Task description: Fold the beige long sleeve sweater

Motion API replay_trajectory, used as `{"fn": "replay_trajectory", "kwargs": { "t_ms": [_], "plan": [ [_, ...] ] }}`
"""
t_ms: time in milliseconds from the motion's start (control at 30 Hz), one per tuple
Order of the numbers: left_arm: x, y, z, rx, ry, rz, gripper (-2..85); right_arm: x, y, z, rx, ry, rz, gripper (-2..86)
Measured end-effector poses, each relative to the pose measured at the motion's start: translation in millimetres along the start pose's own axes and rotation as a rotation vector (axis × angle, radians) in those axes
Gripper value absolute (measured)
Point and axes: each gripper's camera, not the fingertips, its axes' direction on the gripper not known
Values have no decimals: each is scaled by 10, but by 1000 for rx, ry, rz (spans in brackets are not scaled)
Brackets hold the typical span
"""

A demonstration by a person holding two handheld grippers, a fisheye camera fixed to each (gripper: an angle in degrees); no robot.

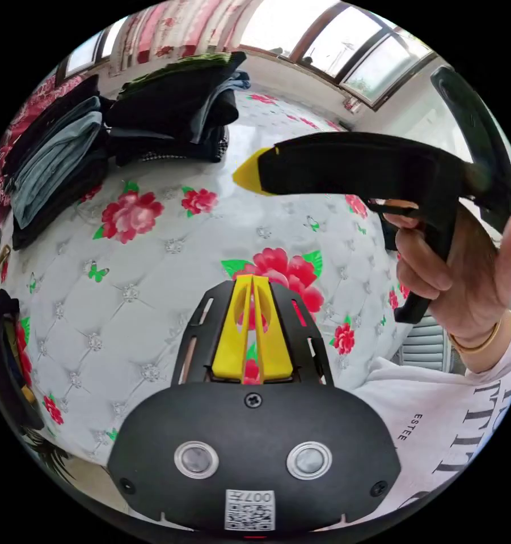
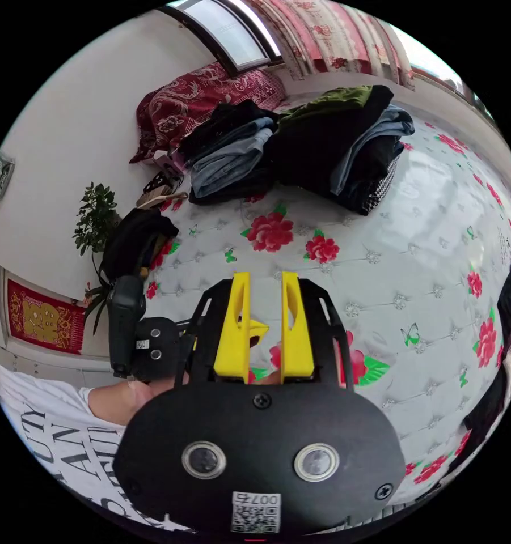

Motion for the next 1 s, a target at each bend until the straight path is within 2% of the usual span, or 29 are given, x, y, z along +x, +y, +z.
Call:
{"fn": "replay_trajectory", "kwargs": {
  "t_ms": [167, 400, 700, 867, 1000],
  "plan": [
    [668, 64, 1, -19, -25, 72, -10, -238, 429, -300, -22, 59, -11, 97],
    [1509, 208, 53, -28, -60, 144, -9, -353, 863, -863, 55, -15, -49, 102],
    [2207, 264, 166, -35, -95, 165, -10, -219, 1180, -1548, 170, -74, -11, 93],
    [2612, 279, 309, -39, -195, 185, -9, -203, 1293, -1835, 215, -17, -35, 99],
    [2888, 253, 514, -61, -191, 184, -9, -110, 1331, -1959, 208, -21, -36, 111]
  ]
}}
